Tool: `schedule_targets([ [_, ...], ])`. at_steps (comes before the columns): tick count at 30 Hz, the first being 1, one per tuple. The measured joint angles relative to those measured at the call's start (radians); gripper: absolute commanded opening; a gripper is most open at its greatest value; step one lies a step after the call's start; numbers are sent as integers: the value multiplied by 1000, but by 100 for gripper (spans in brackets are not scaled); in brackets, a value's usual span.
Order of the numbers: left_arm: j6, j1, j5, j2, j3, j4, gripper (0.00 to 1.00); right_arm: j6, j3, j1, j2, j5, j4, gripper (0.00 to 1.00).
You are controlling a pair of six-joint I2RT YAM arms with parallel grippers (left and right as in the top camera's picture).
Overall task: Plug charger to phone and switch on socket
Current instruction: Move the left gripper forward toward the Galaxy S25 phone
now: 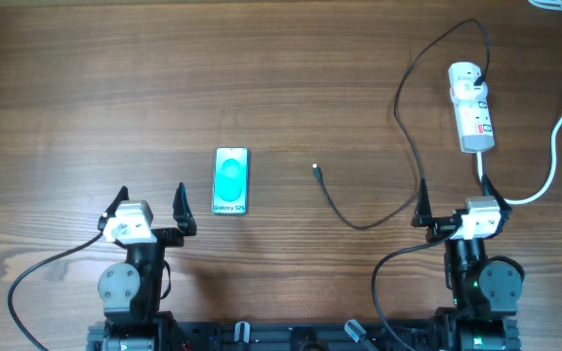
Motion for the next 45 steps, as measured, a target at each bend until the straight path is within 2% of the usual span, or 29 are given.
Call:
schedule_targets([
  [4,0,0,0,0,0,0,100,0,0,0,64,0,0,100],
  [40,0,0,-14,0,-1,5,100,0,0,0,64,0,0,100],
  [42,0,0,19,0,-1,13,100,0,0,0,64,0,0,100],
  [43,-17,0,40,0,-1,11,100,0,0,0,64,0,0,100],
  [45,-126,0,71,2,-1,8,100,0,0,0,64,0,0,100],
])
